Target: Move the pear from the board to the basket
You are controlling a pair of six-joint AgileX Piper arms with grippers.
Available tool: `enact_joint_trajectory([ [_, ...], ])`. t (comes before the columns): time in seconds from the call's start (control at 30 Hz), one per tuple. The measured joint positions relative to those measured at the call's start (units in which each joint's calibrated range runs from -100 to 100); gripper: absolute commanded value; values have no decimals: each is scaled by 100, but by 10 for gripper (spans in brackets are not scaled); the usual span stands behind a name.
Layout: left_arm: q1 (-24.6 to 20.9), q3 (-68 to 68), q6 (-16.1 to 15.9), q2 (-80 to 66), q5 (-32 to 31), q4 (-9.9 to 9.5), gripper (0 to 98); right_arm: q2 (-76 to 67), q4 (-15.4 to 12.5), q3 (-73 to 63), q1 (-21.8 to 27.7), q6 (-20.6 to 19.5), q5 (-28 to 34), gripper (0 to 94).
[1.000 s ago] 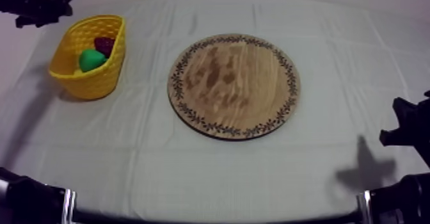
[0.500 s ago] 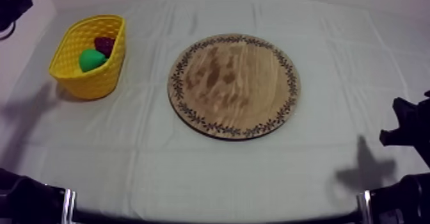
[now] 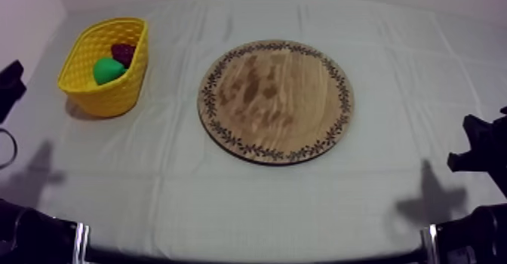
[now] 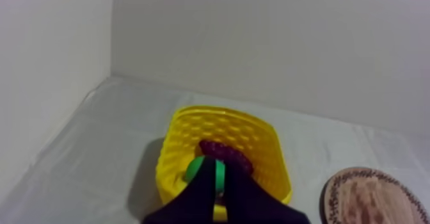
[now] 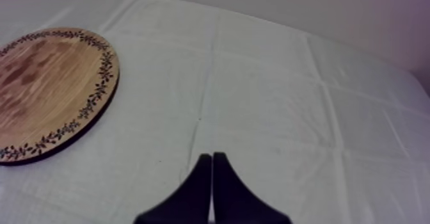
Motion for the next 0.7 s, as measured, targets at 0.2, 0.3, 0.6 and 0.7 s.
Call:
enact_joint_trajectory([
  [0.2,-106,977,-247,-848,18,285,35,0,0,0,3,0,0,5],
  [0.3,-132,1225,-578,-1123,229,665,24,0,0,0,3,3,0,5],
  [0.6,-234,1336,-1632,-1626,1090,1595,1,0,0,0,3,3,0,5],
  [0.7,-241,1316,-1811,-1639,1277,1714,0,0,0,0,3,3,0,5],
])
